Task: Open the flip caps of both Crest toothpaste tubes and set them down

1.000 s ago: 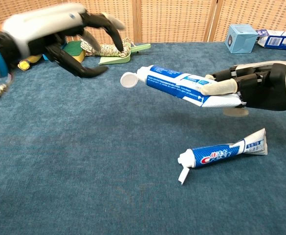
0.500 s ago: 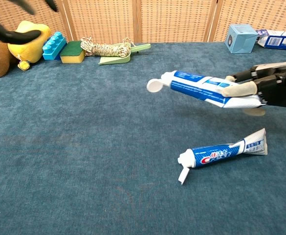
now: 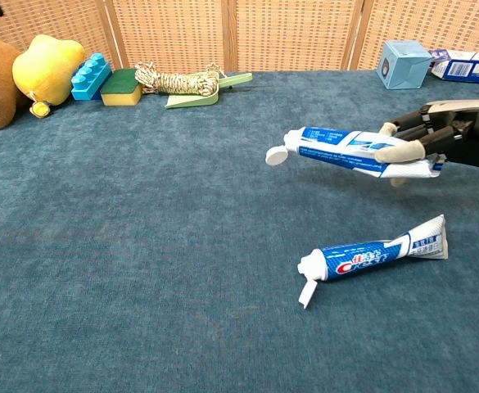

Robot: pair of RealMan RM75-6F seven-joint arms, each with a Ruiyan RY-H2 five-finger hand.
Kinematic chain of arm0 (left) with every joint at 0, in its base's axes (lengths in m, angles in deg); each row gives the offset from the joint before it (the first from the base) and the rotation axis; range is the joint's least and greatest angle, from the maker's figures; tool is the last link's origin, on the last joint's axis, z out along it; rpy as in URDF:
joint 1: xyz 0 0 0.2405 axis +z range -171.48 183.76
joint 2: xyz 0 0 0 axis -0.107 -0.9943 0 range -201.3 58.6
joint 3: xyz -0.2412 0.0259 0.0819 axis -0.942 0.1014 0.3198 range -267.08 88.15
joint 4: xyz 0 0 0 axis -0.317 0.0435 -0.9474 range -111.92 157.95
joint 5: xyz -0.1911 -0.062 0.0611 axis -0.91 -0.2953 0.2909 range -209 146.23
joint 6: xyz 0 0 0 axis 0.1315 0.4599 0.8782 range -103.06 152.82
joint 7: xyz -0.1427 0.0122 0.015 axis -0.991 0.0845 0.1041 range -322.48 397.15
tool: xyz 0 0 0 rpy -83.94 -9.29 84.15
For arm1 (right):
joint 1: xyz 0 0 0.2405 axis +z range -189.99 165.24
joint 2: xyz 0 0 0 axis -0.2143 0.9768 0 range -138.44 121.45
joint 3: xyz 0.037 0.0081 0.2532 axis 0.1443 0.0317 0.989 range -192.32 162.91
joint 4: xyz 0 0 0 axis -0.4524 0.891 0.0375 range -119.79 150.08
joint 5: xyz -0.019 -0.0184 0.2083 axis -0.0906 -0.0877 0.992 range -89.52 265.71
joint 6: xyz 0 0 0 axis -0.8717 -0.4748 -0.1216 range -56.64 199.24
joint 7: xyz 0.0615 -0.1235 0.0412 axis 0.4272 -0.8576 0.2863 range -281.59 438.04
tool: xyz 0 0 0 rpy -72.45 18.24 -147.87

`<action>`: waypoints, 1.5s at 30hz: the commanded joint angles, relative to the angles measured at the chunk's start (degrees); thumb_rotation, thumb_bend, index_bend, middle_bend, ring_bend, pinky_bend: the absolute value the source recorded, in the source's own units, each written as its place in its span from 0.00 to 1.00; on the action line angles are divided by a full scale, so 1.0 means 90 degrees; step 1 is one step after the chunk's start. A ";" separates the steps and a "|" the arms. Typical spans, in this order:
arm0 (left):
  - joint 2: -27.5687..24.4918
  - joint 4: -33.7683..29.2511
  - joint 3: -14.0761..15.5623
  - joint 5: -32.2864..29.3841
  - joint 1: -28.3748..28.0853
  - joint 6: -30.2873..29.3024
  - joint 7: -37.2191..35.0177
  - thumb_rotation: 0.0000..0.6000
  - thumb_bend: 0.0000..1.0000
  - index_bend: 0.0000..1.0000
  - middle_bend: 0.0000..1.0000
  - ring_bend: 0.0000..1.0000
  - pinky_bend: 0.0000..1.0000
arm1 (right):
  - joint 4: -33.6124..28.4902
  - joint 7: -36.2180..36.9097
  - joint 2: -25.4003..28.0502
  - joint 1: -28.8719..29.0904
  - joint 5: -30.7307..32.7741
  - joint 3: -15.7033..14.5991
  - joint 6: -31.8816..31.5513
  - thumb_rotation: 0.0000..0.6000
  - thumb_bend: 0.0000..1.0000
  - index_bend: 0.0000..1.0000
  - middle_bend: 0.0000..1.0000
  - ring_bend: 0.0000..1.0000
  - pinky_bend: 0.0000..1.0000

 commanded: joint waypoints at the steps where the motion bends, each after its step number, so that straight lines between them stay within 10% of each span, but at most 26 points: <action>1: -0.0049 0.0030 0.0018 -0.0010 0.0087 -0.0046 -0.0056 1.00 0.33 0.30 0.10 0.01 0.20 | 0.0247 0.0131 -0.0189 0.0162 -0.0400 -0.0206 -0.0367 0.97 0.37 0.64 0.50 0.39 0.25; 14: -0.0080 0.0250 -0.0003 -0.0077 0.0357 -0.0086 -0.0291 1.00 0.33 0.28 0.10 0.00 0.18 | 0.0574 0.1185 -0.0065 0.0418 -0.1189 -0.0886 -0.1564 0.64 0.26 0.34 0.30 0.11 0.21; 25: -0.0092 0.0351 0.0109 0.0145 0.0565 -0.0187 -0.0129 1.00 0.33 0.28 0.10 0.00 0.17 | 0.0369 0.1416 0.0244 0.0264 -0.1393 -0.1380 -0.2954 0.82 0.26 0.37 0.30 0.12 0.21; 30: -0.0180 0.0420 0.0290 0.0154 0.0826 -0.0317 0.0042 1.00 0.33 0.28 0.10 0.00 0.16 | 0.0197 0.0696 0.0295 0.0002 -0.1500 -0.1637 -0.3987 1.00 0.34 0.41 0.31 0.13 0.21; 45: -0.0156 0.0833 0.0677 0.0448 0.1715 -0.1082 -0.0010 1.00 0.33 0.26 0.13 0.03 0.13 | -0.0338 -0.2841 0.0743 -0.0923 -0.1518 -0.2588 -0.5962 1.00 0.42 0.48 0.37 0.19 0.22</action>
